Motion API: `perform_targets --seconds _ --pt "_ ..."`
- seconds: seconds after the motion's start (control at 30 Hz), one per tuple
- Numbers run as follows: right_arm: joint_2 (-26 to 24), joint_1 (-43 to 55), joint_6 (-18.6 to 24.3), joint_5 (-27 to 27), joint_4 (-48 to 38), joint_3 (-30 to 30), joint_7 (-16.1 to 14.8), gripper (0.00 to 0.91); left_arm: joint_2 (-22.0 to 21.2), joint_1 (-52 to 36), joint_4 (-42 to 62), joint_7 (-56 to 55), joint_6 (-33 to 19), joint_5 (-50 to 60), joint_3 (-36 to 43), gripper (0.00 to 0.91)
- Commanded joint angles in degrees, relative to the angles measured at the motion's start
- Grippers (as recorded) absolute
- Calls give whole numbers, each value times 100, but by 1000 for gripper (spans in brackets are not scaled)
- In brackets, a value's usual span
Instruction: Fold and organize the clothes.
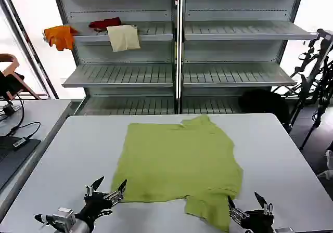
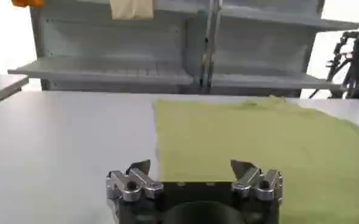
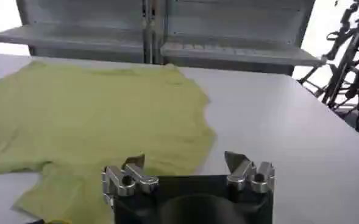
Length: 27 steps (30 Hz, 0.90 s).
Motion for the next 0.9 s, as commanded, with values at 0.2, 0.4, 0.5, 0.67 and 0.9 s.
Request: perform_targets --seconds 0.2,0.4,0.5,0.67,0.9 --pt "122 -7 -45 -30 -233 -559 -54 907 21 287 -113 -160 385 294 74 907" --pt "205 82 -42 -86 -398 -713 -59 907 27 276 45 -260 376 454 78 907" --pt "229 102 -38 -105 -490 -773 -51 856 10 263 139 -284 361 454 106 675" --pt "244 123 -36 -218 -640 -799 -30 71 8 257 246 -257 285 513 205 292" --pt "230 99 -48 -239 -614 -780 -57 0 -8 251 251 -190 290 562 276 10"
